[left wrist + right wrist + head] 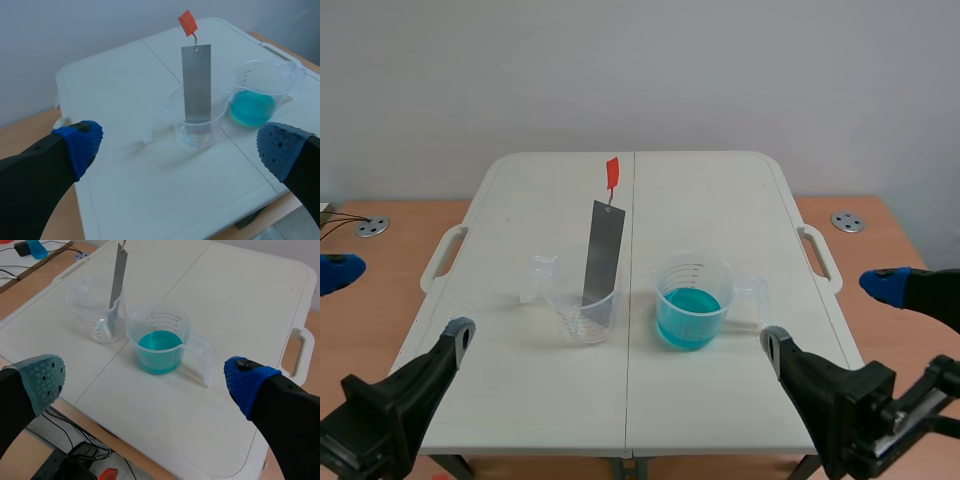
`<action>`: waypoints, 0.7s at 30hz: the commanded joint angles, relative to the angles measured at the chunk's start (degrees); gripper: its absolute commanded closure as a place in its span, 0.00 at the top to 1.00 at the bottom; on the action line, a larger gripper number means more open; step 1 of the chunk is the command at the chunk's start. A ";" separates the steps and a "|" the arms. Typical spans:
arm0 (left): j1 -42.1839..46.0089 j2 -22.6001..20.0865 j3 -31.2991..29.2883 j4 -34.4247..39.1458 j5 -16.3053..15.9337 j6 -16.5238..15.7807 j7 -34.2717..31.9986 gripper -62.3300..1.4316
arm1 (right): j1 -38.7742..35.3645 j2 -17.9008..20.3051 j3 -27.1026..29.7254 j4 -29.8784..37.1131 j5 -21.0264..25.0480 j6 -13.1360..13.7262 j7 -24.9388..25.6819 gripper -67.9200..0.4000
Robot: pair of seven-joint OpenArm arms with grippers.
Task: Hold the metal plate by the orange handle, dip it into the blue solution, take it out and point at it, then put the plate back in the beaker on the left.
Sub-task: 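Return to the home posture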
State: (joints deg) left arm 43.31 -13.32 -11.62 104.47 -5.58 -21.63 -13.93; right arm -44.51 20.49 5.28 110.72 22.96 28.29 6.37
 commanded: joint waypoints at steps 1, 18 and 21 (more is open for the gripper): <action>0.28 -0.02 0.39 -0.04 -0.55 -0.13 -1.05 1.00 | -1.09 0.31 0.81 1.22 0.63 -0.04 1.77 0.98; -1.77 -0.04 1.38 -0.63 -0.55 -0.13 3.50 1.00 | -7.26 0.28 3.78 3.34 0.61 -0.07 5.14 0.98; -1.77 -0.02 1.38 -0.63 -0.55 -0.13 3.52 1.00 | -7.06 0.28 3.78 3.34 0.61 -0.04 4.28 0.98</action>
State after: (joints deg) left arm 41.25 -13.37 -10.24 103.48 -5.58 -21.65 -9.54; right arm -52.10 20.49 8.67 112.73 22.96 28.25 10.22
